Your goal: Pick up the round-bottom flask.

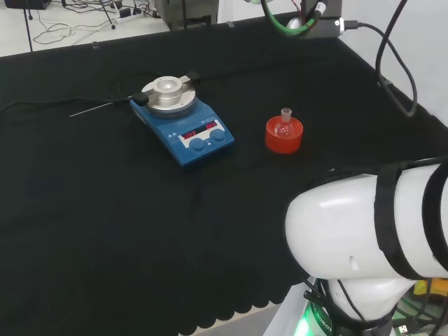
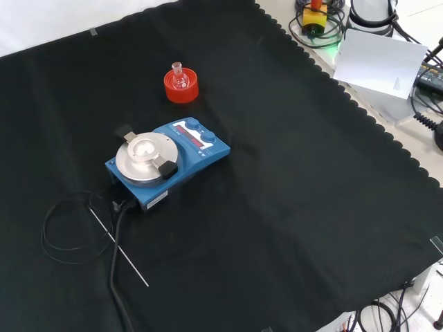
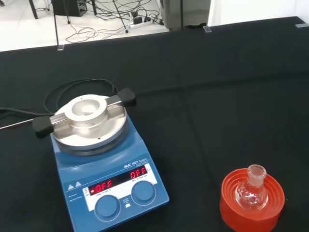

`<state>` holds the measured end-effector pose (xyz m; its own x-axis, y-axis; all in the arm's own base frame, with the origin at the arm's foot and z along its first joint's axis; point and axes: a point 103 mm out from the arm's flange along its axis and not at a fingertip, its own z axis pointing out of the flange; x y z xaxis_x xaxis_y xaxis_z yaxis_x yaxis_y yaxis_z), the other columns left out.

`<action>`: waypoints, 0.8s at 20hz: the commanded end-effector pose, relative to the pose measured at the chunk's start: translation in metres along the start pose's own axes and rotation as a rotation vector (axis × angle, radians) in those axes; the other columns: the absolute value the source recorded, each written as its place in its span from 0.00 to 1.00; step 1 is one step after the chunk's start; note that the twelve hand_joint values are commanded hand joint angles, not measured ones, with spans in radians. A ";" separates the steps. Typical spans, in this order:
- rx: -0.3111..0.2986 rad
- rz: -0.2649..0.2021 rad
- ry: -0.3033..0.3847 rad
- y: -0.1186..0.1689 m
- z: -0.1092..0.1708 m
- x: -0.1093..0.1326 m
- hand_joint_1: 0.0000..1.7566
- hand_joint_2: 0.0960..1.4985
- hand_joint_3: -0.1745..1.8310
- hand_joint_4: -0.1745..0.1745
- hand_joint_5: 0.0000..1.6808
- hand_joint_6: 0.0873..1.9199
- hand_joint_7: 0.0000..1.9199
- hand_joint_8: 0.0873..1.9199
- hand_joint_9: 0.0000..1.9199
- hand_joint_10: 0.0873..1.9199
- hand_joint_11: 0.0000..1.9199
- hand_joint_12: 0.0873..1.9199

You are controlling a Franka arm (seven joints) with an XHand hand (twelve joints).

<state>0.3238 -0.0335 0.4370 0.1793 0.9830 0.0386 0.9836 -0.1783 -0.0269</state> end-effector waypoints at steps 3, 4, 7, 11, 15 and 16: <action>0.058 0.045 0.050 0.028 0.055 -0.031 0.15 0.81 0.22 0.50 0.22 0.09 0.03 0.22 0.11 0.31 0.00 0.71; 0.063 0.050 0.057 0.032 0.060 -0.036 0.16 0.81 0.21 0.50 0.22 0.09 0.03 0.23 0.11 0.31 0.00 0.71; 0.086 0.066 0.075 0.044 0.081 -0.051 0.17 0.80 0.21 0.49 0.22 0.09 0.03 0.23 0.11 0.31 0.00 0.72; 0.112 0.088 0.090 0.058 0.104 -0.069 0.18 0.80 0.21 0.49 0.22 0.09 0.03 0.23 0.11 0.31 0.00 0.72; 0.116 0.098 0.107 0.072 0.123 -0.082 0.20 0.78 0.21 0.49 0.23 0.08 0.03 0.23 0.11 0.31 0.00 0.72; 0.115 0.098 0.108 0.075 0.128 -0.083 0.21 0.77 0.21 0.49 0.23 0.08 0.03 0.23 0.11 0.31 0.00 0.72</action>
<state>0.3635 -0.0953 0.3333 0.2593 0.9597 0.1084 0.9577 -0.2410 -0.1574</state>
